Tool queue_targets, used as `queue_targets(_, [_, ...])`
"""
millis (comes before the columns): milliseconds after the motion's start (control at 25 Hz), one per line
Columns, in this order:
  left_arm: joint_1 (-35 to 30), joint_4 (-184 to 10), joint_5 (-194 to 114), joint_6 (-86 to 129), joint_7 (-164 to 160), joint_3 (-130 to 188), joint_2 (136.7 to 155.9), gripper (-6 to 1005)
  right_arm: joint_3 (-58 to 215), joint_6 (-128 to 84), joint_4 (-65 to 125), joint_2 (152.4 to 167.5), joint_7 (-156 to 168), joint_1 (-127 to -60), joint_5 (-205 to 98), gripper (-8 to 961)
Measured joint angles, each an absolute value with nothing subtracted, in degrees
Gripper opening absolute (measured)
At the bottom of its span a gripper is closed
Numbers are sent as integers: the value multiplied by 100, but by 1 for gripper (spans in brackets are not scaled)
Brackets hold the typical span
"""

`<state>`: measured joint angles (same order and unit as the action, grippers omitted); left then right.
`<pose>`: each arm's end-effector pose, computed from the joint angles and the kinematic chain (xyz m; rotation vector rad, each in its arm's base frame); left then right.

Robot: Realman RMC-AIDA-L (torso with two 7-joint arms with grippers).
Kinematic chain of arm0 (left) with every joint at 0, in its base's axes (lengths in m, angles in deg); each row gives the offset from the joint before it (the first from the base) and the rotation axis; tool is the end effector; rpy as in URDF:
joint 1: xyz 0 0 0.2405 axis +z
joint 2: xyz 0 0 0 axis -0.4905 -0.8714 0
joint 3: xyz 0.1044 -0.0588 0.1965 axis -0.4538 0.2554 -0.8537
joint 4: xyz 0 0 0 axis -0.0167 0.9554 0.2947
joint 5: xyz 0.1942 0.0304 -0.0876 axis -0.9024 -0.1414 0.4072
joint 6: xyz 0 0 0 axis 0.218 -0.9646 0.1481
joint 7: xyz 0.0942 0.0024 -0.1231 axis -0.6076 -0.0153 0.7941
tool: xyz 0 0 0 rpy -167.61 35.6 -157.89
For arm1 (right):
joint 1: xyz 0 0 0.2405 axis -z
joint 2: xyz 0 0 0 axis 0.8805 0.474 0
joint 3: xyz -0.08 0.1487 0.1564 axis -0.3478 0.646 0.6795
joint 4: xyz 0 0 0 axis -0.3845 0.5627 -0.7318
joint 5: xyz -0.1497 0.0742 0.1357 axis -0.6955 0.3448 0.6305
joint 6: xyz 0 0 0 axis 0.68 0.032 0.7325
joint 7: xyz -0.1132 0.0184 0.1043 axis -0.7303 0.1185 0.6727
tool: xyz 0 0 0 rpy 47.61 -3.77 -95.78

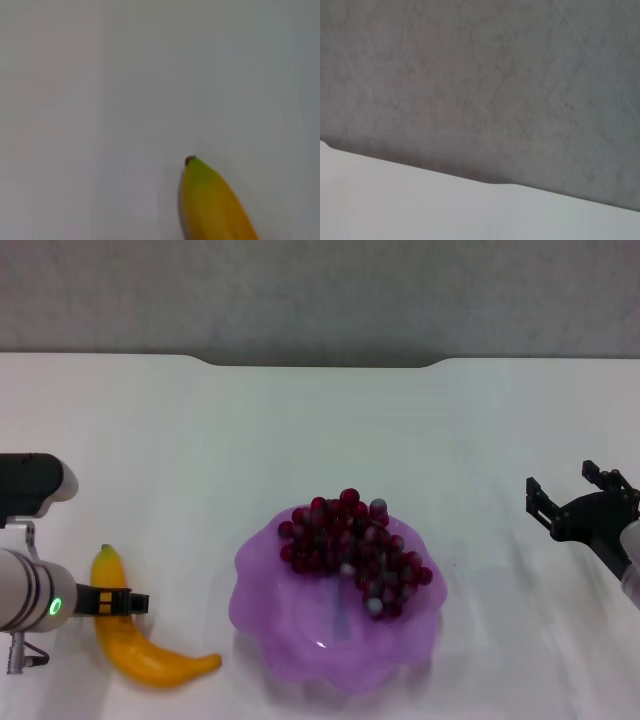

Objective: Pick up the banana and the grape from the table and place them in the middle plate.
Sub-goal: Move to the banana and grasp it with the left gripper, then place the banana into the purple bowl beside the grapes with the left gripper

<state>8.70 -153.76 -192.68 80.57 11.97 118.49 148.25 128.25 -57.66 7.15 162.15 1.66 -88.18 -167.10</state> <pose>-0.2846 0.3527 -0.0210 -1.7591 -1.4363 0.2412 0.3115 0.3553 -0.0405 -1.8270 0.5896 0.4039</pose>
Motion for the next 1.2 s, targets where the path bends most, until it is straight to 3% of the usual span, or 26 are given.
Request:
queue_targets(120, [782,-15225,-19269,8045,1193,11849,14825,883,12824,-5766,715,16215,166,-8817,-16706,798])
queue_targets(520, [786,-15331,-19269,8062,1150,11840,14834,495,12794,-5767,715,16215,166,-8814,-16723,798])
queue_targets(960, [815,-15619,-19269,8222,930,11974,14797,496,12783,-5767,721,16217,166,-8812,-16722,798])
queue_targets(1200, [1000,-16782,-19135,9224,28,12563,14818,497,12747,-5767,739,16225,166,-8810,-16709,798])
